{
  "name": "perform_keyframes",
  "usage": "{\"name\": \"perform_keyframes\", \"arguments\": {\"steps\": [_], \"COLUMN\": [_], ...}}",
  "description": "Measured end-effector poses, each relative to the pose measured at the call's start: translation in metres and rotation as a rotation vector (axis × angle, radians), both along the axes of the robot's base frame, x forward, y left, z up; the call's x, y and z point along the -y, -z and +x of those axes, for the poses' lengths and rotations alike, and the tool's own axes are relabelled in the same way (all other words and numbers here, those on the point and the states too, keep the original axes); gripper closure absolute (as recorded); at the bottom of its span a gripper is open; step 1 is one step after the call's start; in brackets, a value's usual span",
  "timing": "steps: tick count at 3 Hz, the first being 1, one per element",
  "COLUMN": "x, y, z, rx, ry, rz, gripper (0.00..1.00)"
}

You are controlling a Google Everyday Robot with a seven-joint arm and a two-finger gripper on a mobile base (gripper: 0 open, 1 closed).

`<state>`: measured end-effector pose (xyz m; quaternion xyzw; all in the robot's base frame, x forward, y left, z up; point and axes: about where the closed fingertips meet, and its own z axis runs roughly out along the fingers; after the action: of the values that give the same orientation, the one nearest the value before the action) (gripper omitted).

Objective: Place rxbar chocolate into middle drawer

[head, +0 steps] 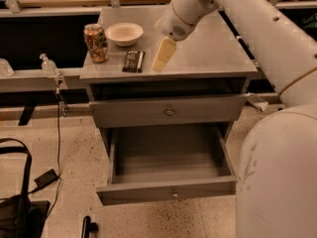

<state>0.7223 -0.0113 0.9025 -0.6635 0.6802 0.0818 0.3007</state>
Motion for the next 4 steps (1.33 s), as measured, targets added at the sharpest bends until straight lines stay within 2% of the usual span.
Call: {"name": "perform_keyframes", "arguments": {"steps": [1,2,3,4], "x": [-0.014,-0.028,-0.043,-0.052], "y": [0.017,0.029,0.042,0.049], "z": [0.026,0.047,0.074,0.087], "rx": [0.039,0.053,0.036,0.008], "ry": [-0.032,-0.044,-0.035,-0.039], "rz": [0.132,0.238,0.372,0.465], "gripper": [0.0,0.0,0.0,0.0]}}
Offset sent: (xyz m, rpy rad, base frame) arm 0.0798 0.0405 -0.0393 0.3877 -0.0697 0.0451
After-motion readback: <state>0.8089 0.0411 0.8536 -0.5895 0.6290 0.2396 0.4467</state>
